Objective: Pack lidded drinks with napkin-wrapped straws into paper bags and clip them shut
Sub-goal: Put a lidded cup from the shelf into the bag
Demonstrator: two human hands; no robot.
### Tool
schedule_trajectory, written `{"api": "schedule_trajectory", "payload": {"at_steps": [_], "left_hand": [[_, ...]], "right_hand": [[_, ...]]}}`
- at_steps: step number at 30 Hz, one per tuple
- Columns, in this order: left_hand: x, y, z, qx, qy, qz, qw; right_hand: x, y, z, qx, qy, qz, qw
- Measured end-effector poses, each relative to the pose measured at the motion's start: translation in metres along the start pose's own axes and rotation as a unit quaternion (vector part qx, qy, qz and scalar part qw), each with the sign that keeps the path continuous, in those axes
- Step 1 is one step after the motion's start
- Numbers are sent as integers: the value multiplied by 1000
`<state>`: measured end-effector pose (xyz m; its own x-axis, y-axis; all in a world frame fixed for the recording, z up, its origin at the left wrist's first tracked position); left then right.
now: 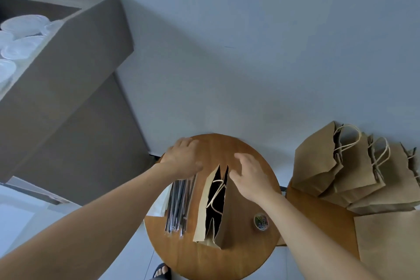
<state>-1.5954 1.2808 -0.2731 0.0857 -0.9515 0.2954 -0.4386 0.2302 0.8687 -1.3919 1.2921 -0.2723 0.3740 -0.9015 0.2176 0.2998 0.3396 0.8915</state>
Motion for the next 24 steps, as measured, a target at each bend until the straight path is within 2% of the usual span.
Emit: {"api": "schedule_trajectory", "payload": {"at_steps": [4, 10, 19, 24], "left_hand": [[4, 38, -9, -34, -5, -58, 998], [29, 116, 5, -54, 15, -139, 989], [108, 284, 56, -30, 60, -321, 945], [158, 349, 130, -30, 104, -389, 915]], "right_hand": [[-24, 22, 22, 14, 36, -24, 999], [-58, 54, 78, 88, 128, -5, 988], [-75, 133, 249, 77, 275, -77, 955], [-77, 157, 356, 61, 342, -117, 930]]}}
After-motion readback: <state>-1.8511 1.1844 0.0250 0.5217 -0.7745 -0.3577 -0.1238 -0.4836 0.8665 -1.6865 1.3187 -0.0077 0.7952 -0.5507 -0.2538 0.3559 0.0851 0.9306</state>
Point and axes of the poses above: each hand's wrist, its own x-axis away from the middle knuckle, its own y-axis out of the back of the hand, z = x × y, the point moved 6 cm from there along -x, towards the middle knuckle, and after that the axes turned 11 degrees about x, right-handed, at the moved point
